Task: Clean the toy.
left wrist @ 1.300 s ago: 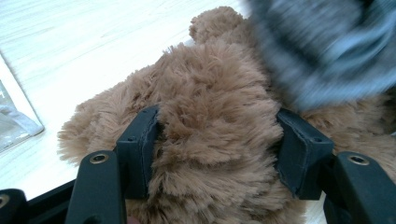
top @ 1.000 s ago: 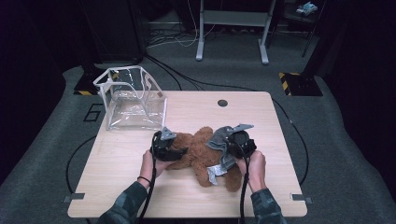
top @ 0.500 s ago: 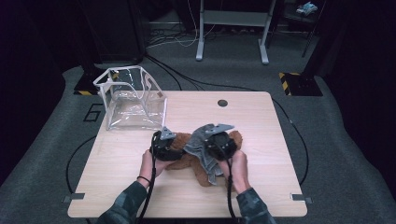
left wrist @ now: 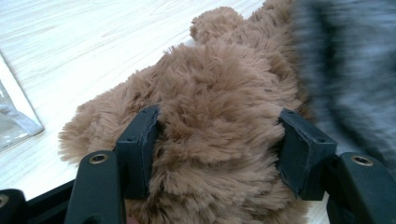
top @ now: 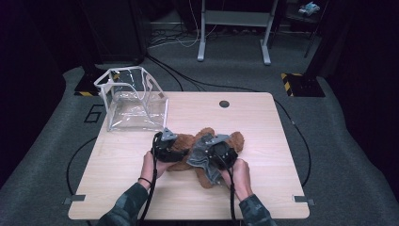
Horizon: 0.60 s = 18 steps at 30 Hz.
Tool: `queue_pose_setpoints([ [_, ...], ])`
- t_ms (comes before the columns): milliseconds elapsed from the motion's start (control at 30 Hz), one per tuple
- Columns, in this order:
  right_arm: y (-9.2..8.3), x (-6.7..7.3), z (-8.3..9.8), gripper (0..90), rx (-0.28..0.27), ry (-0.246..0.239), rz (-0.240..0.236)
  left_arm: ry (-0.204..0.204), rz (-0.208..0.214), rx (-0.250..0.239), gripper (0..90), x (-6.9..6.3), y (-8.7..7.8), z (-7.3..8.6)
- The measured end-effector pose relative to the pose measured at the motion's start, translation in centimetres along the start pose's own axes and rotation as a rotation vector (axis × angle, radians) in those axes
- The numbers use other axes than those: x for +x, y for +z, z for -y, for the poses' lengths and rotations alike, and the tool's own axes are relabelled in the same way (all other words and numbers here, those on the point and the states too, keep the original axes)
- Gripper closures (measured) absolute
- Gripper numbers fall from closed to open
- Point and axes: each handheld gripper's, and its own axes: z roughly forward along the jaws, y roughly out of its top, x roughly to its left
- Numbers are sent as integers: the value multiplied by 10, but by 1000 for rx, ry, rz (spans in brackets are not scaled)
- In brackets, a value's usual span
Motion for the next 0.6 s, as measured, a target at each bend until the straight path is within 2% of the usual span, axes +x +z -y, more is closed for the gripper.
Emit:
queue_pose_setpoints([
  [200,-16,-31,29,802,23,95,55,1,8,-6,369,1,0,0],
  [267,-17,-38,34,801,36,111,76,1,13,-6,368,1,0,0],
  [333,-19,-40,34,800,28,119,70,1,13,-6,368,2,0,0],
  [367,-21,-38,32,799,18,126,65,-9,12,-9,369,2,0,0],
  [433,-26,-33,25,798,-17,106,48,-4,16,-2,369,4,0,0],
  [567,-27,-12,-2,796,-104,59,-34,2,12,-5,369,2,0,0],
  [600,-25,-7,-7,795,-105,50,-47,1,13,-5,368,2,0,0],
])
